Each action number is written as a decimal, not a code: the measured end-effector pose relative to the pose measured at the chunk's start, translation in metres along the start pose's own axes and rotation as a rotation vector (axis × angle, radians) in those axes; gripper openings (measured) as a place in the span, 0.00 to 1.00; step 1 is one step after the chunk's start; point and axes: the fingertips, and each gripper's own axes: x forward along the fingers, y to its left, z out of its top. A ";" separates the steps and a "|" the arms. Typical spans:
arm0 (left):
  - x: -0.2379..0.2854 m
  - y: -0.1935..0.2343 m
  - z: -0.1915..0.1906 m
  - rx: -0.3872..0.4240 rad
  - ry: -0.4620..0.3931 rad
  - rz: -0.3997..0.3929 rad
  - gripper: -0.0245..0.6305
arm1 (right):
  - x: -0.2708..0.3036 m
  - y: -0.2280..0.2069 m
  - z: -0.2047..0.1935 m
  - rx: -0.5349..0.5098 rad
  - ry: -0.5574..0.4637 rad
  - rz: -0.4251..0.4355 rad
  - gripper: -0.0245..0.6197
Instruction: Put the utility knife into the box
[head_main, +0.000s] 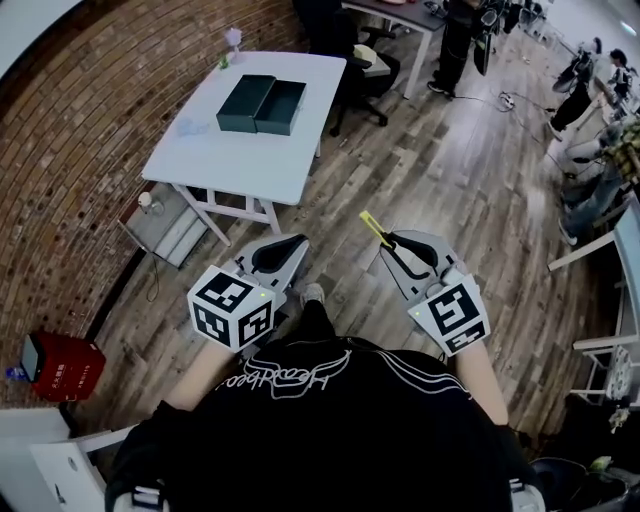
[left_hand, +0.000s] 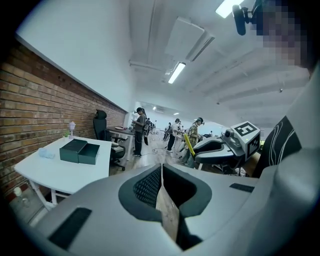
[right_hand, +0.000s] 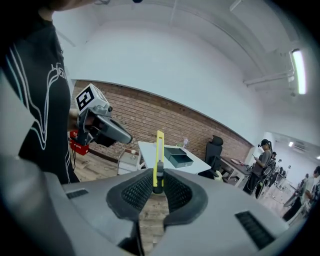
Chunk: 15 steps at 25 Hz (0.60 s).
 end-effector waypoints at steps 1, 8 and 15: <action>0.009 0.010 0.003 -0.006 0.002 -0.002 0.09 | 0.009 -0.009 -0.001 0.002 0.007 0.001 0.14; 0.075 0.093 0.041 -0.040 0.004 -0.003 0.09 | 0.092 -0.082 0.012 0.002 0.031 0.019 0.14; 0.125 0.195 0.085 -0.069 -0.024 0.050 0.09 | 0.188 -0.152 0.038 -0.032 0.033 0.058 0.14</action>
